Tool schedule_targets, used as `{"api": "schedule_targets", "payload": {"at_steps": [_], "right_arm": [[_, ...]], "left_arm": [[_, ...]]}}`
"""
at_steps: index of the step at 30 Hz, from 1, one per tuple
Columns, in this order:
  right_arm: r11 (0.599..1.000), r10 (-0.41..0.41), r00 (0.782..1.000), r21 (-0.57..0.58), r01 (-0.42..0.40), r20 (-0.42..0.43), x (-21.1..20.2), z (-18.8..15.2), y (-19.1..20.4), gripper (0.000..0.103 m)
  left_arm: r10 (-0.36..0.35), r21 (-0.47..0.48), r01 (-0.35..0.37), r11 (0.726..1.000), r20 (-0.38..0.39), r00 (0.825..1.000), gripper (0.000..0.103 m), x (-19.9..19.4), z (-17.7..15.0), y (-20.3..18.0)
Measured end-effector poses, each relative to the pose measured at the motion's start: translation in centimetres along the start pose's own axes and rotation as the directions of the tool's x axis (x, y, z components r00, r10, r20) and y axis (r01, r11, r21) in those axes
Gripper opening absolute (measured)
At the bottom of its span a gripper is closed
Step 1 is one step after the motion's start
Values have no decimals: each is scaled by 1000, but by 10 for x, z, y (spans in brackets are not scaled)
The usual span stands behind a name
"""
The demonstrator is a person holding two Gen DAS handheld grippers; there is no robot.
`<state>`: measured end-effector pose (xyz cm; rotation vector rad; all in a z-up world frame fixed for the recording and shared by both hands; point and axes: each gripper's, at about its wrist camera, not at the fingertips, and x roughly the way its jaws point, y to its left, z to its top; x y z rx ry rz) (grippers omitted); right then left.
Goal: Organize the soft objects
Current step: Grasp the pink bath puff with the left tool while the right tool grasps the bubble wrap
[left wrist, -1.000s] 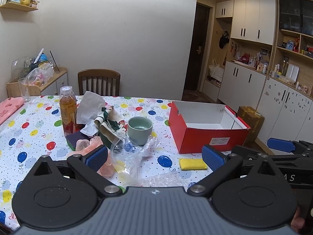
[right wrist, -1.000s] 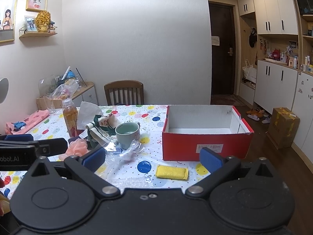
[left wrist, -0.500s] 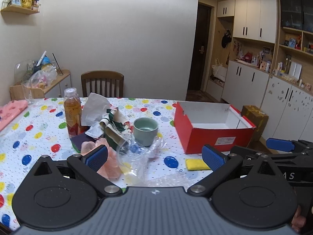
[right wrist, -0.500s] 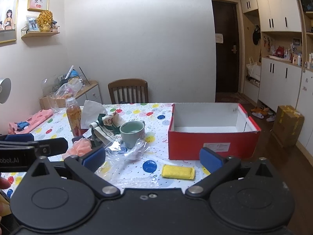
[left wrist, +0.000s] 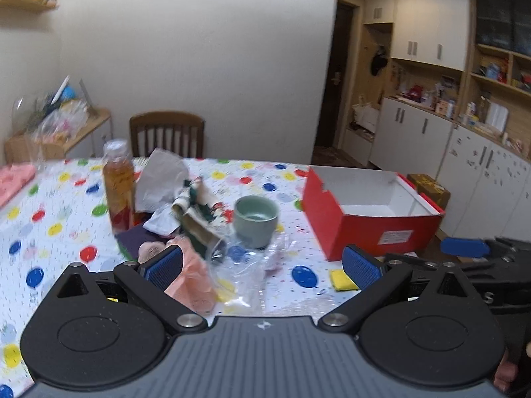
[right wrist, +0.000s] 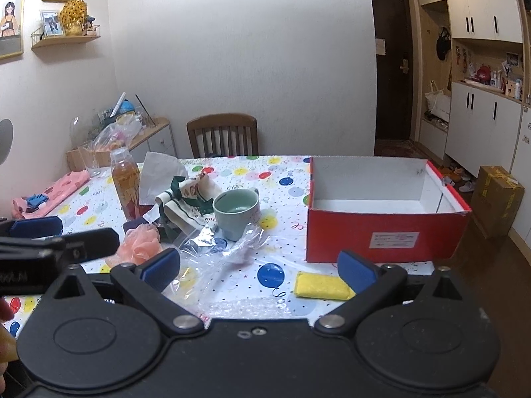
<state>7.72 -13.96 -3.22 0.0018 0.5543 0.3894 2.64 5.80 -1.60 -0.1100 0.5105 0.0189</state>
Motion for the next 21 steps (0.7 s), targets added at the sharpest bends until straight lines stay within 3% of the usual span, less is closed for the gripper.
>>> {"api": "schedule_targets", "payload": {"at_steps": [5,10,13,18,21], "right_arm": [[1000,-4,999,7,4,-44,21,-1,3,99],[1000,-5,995,-28,2,-98,42,-8,5,96],[998,1,989,-55,-9,-148,56,-18,8,96],[992,4,972,-119,-33,-233,85,-35,15,93],[987,22,950,-142,-70,-313,102,-46,20,87]], "left_arm": [[51,-85,-55,995,-46,998,103,25,0,36],[72,-70,-75,995,-42,997,103,52,-2,66],[87,-68,-94,993,-91,992,102,76,-6,84],[126,-40,-134,990,-151,980,102,109,-19,102],[140,-19,-146,989,-185,973,102,123,-26,108]]}}
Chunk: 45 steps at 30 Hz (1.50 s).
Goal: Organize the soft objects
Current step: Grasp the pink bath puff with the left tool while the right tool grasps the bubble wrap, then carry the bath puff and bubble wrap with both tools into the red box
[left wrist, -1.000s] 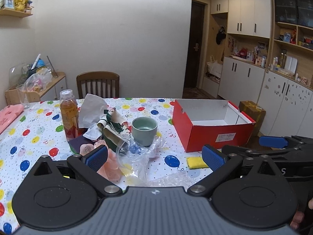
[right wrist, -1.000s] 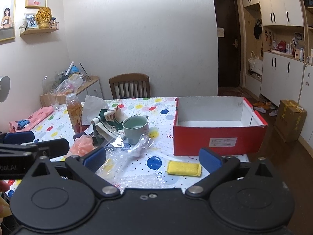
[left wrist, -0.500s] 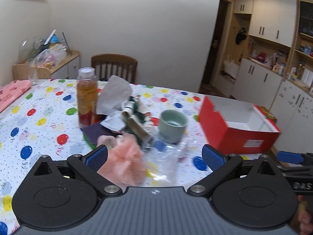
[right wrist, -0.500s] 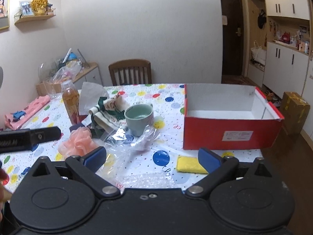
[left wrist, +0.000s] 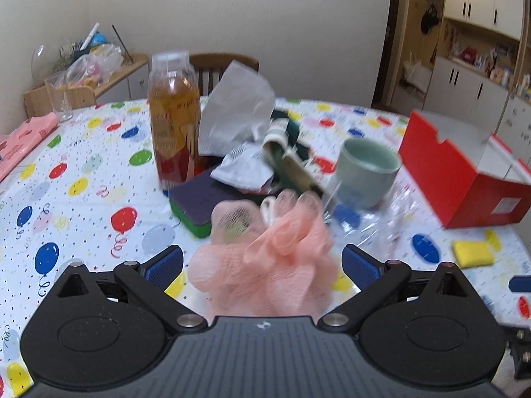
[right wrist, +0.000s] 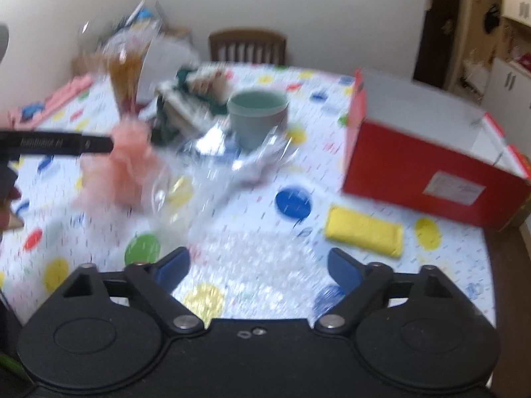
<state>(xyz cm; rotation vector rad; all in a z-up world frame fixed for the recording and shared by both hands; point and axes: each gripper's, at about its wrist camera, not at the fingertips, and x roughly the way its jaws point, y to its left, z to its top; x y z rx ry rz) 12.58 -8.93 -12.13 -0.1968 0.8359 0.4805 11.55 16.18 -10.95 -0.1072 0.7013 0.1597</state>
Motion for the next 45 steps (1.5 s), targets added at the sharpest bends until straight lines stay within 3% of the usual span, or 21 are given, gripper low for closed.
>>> {"api": "schedule_targets", "payload": {"at_steps": [10,16,22,27,33,38,45], "right_arm": [[999,-45,989,8,46,-138,39,-24,1,88],[999,-41,987,26,46,-154,46,-27,1,84],[997,-60,988,40,67,-144,41,-28,0,69],[994,-80,987,63,90,-140,38,-27,-5,46],[992,-96,986,66,105,-135,36,-25,-7,19],[988,-111,985,92,123,-129,32,-25,-10,9],[979,-115,988,157,130,-102,7,-20,-21,7]], "left_arm": [[-35,42,38,998,-56,998,101,32,-8,5],[-41,52,46,998,-92,995,82,43,-12,6],[-48,50,55,997,-117,992,63,48,-15,9],[-41,48,47,998,-118,992,45,48,-16,12],[-33,49,39,998,-108,994,34,45,-14,15],[-45,22,48,999,-102,994,30,41,-12,22],[-60,-10,59,998,-81,995,21,27,-5,38]]}}
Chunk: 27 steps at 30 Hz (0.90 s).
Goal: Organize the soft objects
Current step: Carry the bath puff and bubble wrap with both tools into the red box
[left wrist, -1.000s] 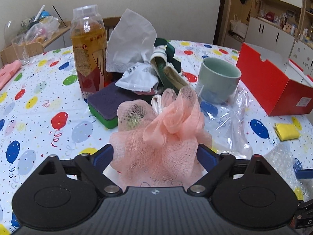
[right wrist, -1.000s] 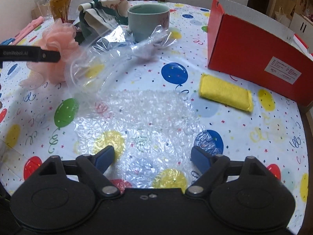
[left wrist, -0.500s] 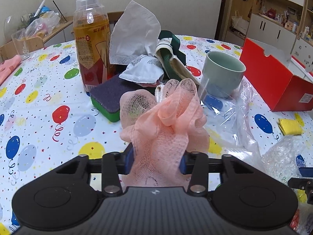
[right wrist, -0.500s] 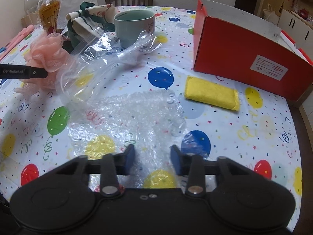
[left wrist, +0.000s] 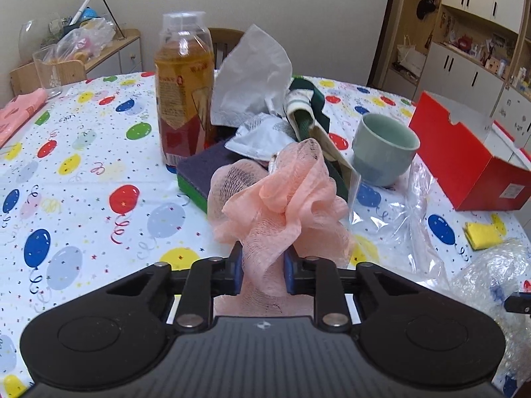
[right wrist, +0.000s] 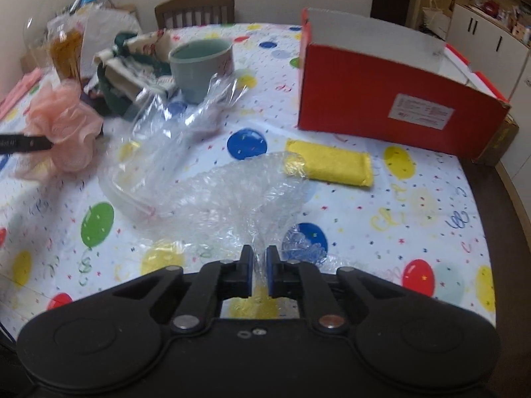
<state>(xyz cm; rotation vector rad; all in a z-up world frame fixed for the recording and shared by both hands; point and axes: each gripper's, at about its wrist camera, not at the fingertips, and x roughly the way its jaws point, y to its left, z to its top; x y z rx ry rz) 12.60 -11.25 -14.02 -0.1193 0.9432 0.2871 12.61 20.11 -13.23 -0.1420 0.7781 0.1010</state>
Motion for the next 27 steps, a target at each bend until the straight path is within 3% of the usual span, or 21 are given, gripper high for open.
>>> {"api": "schedule_targets", "payload": {"at_steps": [11,27], "right_arm": [[999,-3,990,40,-3,143,-44,31,-4,7],[990,-53,965,143,17,258,-81,81,-48,7]], "left_arm": [[-63,48,61,997,49,997,19,-24,23,-9],[-225,160,206,966,115,968,19,-48,70,-64]]}}
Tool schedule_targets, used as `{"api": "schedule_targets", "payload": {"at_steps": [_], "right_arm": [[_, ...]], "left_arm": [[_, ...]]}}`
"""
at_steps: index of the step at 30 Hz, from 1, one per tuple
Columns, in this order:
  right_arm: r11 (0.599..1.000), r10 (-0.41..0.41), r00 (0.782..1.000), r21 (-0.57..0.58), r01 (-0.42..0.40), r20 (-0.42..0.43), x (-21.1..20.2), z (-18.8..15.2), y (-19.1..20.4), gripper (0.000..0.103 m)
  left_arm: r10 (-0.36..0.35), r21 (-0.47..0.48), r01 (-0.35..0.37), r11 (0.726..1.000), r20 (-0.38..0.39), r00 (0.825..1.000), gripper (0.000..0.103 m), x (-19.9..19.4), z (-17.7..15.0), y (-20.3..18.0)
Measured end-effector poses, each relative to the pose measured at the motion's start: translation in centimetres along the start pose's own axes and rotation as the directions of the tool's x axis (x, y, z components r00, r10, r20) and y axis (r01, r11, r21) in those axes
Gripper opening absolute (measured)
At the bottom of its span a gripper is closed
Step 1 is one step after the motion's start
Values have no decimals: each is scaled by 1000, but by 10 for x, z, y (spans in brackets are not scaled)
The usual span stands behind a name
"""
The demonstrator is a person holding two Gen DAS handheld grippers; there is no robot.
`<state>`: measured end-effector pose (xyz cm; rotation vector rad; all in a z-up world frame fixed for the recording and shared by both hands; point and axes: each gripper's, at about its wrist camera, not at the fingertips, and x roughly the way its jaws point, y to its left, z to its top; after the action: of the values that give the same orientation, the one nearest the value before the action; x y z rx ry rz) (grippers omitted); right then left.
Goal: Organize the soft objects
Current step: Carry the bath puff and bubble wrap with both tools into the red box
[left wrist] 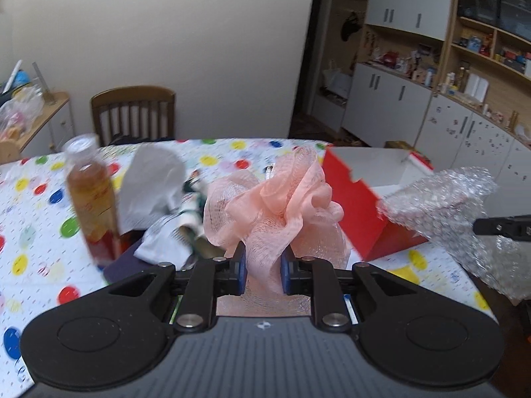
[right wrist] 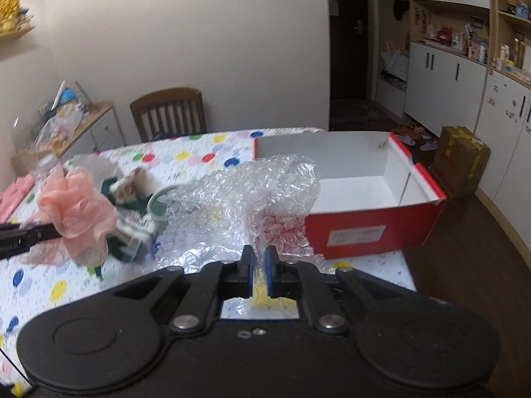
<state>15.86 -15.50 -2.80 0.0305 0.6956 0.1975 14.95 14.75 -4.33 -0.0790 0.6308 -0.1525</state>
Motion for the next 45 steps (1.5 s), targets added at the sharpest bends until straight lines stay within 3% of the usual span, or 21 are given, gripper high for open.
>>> {"api": "schedule_targets", "payload": {"at_steps": [9,17,26,33,38,45], "right_arm": [[1000,-13,999,13,12,40,12,39,-44,7],[1000,14,999,-29,-12,48,36,71,-92,7],[1000,1,1000,9,-2,22,82,95,-149,7],[1000,-11,1000,-9,11,-27,119,98,-167,7],[999,-23,997,-38,20,-74,144,102,-172,7],[993,-40,990,-114,25,-136,181,103,-167,7]], "left_arm": [[-44,35,43,998,5,999,19,28,35,-57],[-19,48,19,999,-15,1000,19,69,63,-117],[-12,87,15,996,-29,999,19,122,93,-186],[2,117,9,993,-93,996,19,174,101,-226],[29,94,-13,995,-167,985,19,211,101,-231],[73,134,-41,990,-248,966,19,256,98,-240]]}}
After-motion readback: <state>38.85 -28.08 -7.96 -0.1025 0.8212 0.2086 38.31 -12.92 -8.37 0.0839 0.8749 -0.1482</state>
